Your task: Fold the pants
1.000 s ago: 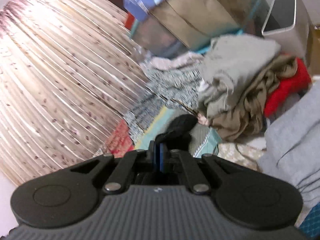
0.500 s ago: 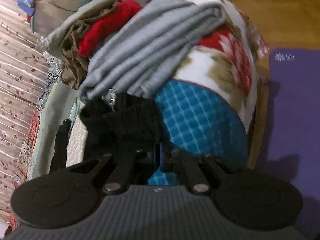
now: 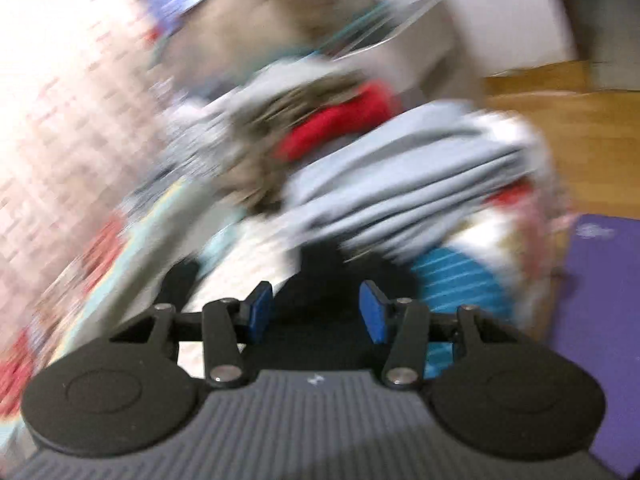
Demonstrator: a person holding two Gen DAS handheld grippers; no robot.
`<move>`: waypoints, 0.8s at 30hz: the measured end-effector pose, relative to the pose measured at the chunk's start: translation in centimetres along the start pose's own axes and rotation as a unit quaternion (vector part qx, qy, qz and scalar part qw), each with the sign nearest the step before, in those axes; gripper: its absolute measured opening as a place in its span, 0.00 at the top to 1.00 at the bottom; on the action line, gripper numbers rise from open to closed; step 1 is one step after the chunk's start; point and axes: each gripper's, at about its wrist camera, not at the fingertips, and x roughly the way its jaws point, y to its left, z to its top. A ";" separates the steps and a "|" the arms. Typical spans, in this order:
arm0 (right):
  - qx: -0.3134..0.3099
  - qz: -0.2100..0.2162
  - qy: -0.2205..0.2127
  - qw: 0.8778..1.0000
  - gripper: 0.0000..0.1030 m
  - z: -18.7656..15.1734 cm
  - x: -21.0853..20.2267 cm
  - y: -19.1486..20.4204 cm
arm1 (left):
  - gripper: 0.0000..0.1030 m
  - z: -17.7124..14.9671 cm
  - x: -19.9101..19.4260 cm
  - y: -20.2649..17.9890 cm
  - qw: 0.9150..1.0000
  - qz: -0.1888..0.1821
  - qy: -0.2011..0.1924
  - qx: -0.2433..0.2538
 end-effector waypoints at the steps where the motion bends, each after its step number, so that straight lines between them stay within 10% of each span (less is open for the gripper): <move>1: -0.008 0.022 0.029 0.999 0.50 -1.0 1.2 1.3 | 0.32 1.0 1.4 -0.7 1.000 0.007 -0.004 0.027; 10: -0.089 0.082 0.234 0.965 0.50 -12.7 9.9 9.8 | 0.13 5.4 20.5 -5.1 0.985 0.072 0.052 0.150; 13: -0.138 0.070 0.232 0.960 0.50 -13.8 10.8 11.0 | 0.86 4.1 25.2 -5.7 0.960 0.143 0.091 0.224; 14: -0.152 0.070 0.229 0.959 0.50 -13.8 10.8 11.2 | 0.87 4.5 25.2 -5.3 0.961 0.151 0.081 0.215; 18: -0.166 0.081 0.228 0.956 0.49 -13.7 11.0 10.7 | 0.88 7.9 20.4 -2.2 0.980 0.152 -0.062 0.115; 24: -0.159 0.092 0.226 0.957 0.43 -13.7 10.9 10.4 | 0.53 5.1 23.6 -2.4 0.959 0.203 0.011 0.199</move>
